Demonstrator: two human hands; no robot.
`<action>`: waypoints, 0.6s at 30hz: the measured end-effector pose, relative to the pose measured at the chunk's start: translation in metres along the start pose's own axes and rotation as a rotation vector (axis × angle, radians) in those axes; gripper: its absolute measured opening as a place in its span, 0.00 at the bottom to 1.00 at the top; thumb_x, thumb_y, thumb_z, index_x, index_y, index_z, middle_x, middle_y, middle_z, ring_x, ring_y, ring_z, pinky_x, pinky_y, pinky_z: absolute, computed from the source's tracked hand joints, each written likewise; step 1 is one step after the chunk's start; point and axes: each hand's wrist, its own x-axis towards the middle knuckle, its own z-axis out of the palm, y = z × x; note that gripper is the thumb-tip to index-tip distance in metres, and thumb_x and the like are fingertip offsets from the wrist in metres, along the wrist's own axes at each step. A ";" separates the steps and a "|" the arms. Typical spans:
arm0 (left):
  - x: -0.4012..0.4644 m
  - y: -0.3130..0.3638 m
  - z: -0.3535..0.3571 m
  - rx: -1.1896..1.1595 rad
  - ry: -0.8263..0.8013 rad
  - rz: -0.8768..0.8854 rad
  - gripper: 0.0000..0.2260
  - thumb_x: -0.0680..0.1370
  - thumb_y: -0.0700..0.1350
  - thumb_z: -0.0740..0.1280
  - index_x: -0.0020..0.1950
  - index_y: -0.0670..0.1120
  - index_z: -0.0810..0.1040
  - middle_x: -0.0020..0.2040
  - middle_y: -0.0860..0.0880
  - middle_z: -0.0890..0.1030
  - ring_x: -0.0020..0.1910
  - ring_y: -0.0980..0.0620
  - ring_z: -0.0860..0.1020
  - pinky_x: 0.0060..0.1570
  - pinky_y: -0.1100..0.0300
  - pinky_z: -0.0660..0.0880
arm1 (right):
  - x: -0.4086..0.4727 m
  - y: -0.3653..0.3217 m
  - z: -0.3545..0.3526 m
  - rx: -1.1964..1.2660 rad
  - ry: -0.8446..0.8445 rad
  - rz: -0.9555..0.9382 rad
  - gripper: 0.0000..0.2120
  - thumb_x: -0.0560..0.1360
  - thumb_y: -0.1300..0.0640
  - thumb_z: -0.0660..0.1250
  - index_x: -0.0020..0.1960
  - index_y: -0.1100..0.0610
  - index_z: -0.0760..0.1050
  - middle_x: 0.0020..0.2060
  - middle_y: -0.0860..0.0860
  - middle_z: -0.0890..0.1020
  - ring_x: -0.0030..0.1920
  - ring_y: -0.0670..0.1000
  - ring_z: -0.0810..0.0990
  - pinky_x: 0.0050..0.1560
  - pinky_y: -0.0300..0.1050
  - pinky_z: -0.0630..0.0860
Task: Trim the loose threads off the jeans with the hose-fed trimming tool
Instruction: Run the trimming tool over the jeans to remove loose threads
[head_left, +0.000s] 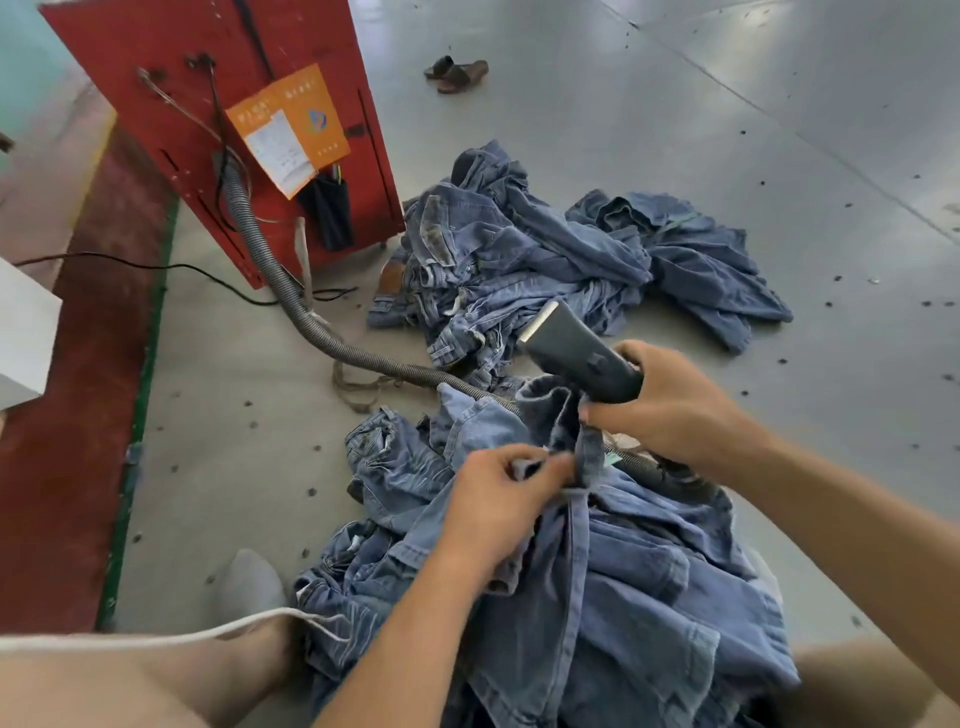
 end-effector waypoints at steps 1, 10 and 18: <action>0.003 0.002 -0.009 -0.105 0.042 -0.052 0.09 0.77 0.56 0.74 0.41 0.53 0.88 0.37 0.55 0.86 0.38 0.53 0.83 0.44 0.60 0.79 | 0.000 0.000 -0.005 0.012 -0.015 -0.011 0.12 0.71 0.58 0.78 0.48 0.51 0.77 0.36 0.48 0.81 0.33 0.48 0.77 0.34 0.43 0.71; 0.009 -0.001 -0.039 -0.928 0.051 -0.379 0.11 0.75 0.46 0.71 0.53 0.41 0.84 0.46 0.44 0.84 0.46 0.48 0.81 0.52 0.55 0.75 | 0.005 0.020 -0.031 -0.356 -0.261 -0.041 0.18 0.73 0.59 0.76 0.57 0.50 0.71 0.45 0.50 0.81 0.45 0.53 0.80 0.46 0.49 0.77; 0.009 0.002 -0.035 -0.910 0.025 -0.289 0.13 0.86 0.44 0.60 0.59 0.38 0.81 0.51 0.39 0.84 0.50 0.43 0.82 0.58 0.44 0.78 | -0.004 0.002 -0.044 -0.395 -0.036 -0.480 0.16 0.71 0.45 0.77 0.55 0.41 0.74 0.41 0.37 0.80 0.44 0.38 0.78 0.40 0.37 0.70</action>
